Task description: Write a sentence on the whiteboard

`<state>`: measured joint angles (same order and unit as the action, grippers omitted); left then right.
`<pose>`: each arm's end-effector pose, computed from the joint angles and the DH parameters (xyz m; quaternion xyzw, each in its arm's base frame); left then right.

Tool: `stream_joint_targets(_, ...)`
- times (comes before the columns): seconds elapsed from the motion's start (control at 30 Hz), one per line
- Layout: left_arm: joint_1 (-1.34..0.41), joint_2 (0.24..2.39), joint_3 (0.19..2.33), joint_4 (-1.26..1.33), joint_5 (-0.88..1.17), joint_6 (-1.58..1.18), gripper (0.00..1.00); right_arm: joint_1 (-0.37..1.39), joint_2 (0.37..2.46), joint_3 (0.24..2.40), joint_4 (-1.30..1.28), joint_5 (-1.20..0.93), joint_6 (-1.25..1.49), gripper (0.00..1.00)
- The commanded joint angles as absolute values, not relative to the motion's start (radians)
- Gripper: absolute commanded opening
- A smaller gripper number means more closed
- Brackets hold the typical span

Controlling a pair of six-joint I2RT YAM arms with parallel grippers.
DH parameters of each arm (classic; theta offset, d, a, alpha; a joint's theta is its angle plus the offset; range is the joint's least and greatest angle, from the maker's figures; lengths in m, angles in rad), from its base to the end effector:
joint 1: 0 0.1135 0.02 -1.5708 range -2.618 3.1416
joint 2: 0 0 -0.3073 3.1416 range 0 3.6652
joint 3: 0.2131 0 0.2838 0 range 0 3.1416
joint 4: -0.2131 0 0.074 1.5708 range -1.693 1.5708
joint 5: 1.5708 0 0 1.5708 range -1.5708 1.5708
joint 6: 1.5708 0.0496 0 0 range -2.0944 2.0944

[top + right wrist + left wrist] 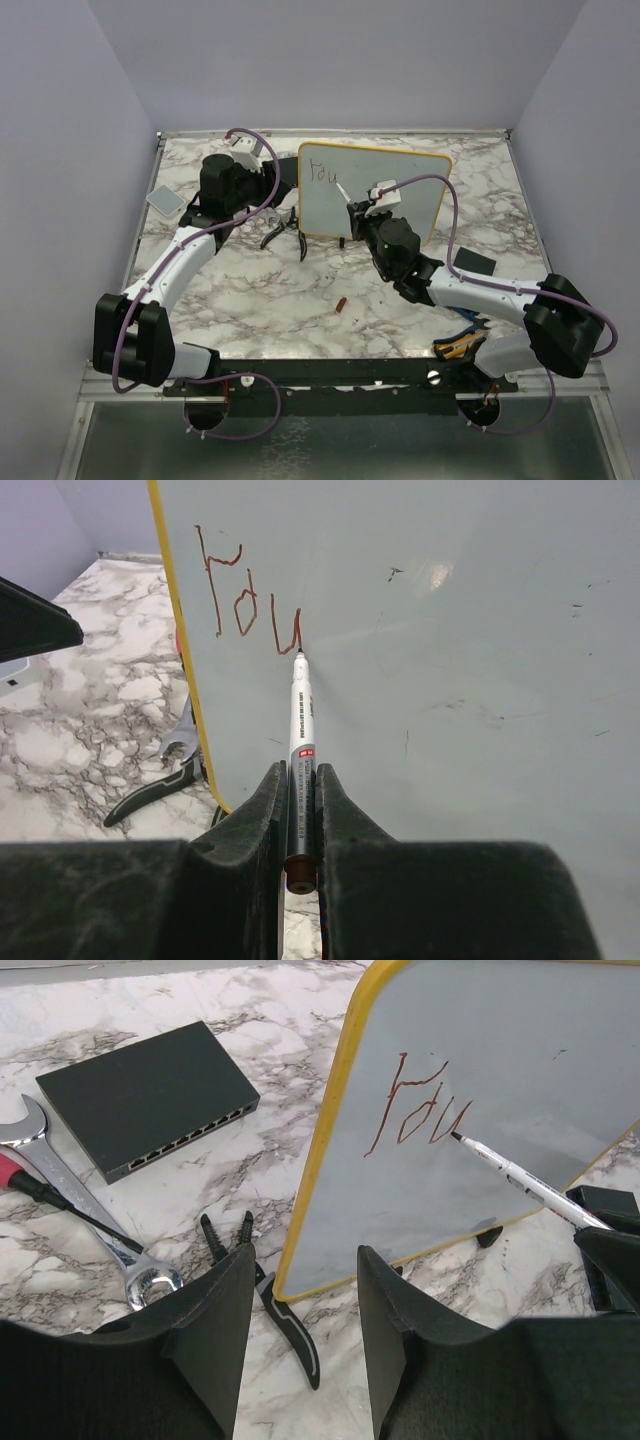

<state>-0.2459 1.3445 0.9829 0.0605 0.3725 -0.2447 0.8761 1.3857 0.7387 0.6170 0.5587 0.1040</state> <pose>0.3317 -0.1019 0.3353 0.1103 0.7912 -0.2862 0.5291 0.2359 0.2420 0.2928 -0.0818 0.7113 0.1405 0.6838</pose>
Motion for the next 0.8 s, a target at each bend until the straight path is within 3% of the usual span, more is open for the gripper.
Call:
stream_joint_targets(0.0, -0.236, 1.321, 0.973, 0.070, 0.356, -0.231, 0.47, 0.877, 1.392, 0.725, 0.592, 0.580, 0.114, 0.00)
stream_joint_targets(0.77, -0.235, 1.321, 0.970, 0.072, 0.359, -0.235, 0.47, 0.877, 1.236, 0.711, 0.600, 0.544, 0.068, 0.00)
